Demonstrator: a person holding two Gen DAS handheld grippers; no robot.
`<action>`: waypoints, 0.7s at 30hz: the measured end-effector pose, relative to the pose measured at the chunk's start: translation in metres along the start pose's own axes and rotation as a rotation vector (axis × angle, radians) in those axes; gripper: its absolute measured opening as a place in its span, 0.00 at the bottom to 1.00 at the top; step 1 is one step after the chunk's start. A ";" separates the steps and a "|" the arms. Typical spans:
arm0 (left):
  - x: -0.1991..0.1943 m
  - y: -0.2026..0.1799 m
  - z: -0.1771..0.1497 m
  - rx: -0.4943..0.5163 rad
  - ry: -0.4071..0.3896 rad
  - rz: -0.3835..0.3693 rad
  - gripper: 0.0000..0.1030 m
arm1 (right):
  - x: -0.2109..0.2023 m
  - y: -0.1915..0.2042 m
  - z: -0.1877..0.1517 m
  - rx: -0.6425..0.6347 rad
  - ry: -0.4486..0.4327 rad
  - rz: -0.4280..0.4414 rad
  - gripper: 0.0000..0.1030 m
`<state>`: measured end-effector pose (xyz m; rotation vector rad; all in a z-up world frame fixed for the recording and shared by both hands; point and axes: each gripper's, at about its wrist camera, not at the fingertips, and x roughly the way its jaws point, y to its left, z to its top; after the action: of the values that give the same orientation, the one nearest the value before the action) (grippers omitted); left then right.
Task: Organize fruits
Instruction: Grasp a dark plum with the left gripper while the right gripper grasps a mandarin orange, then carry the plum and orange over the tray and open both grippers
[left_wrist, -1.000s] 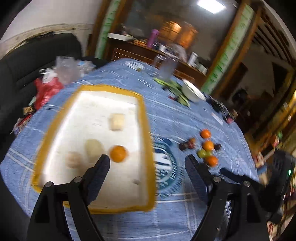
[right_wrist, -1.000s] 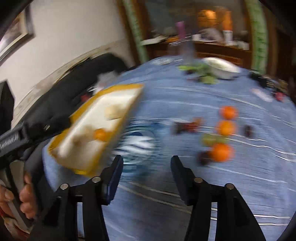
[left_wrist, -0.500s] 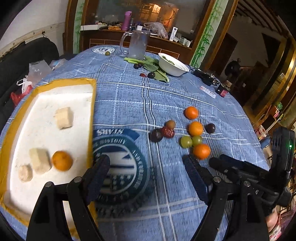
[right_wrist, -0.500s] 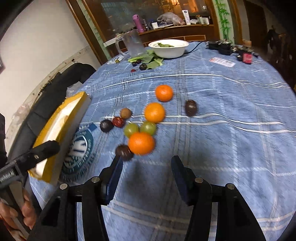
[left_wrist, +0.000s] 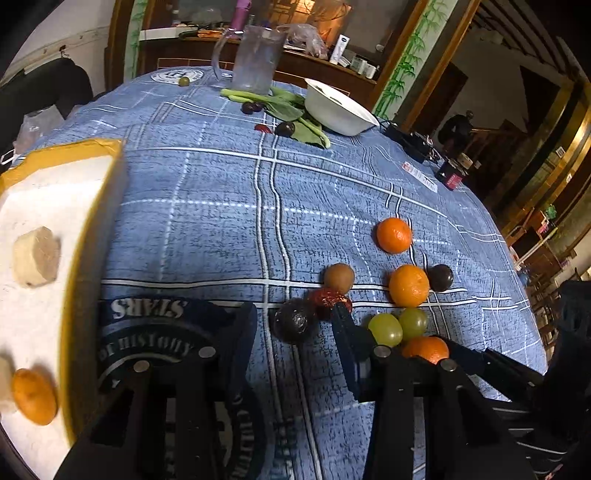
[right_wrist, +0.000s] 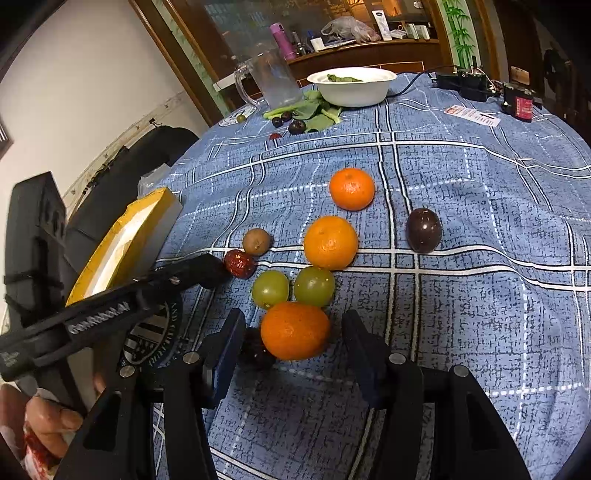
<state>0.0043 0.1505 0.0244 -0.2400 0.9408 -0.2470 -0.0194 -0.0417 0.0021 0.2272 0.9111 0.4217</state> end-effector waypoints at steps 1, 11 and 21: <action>0.001 0.000 -0.001 0.005 -0.008 -0.002 0.39 | 0.000 0.000 0.000 0.000 -0.003 0.001 0.57; 0.002 -0.002 -0.005 0.042 -0.051 -0.004 0.39 | 0.000 0.009 -0.003 -0.044 -0.014 0.001 0.48; 0.003 -0.009 -0.005 0.076 -0.054 -0.017 0.19 | -0.006 0.015 -0.006 -0.074 -0.047 -0.036 0.38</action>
<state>0.0006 0.1411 0.0220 -0.1840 0.8742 -0.2895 -0.0310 -0.0304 0.0087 0.1522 0.8508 0.4142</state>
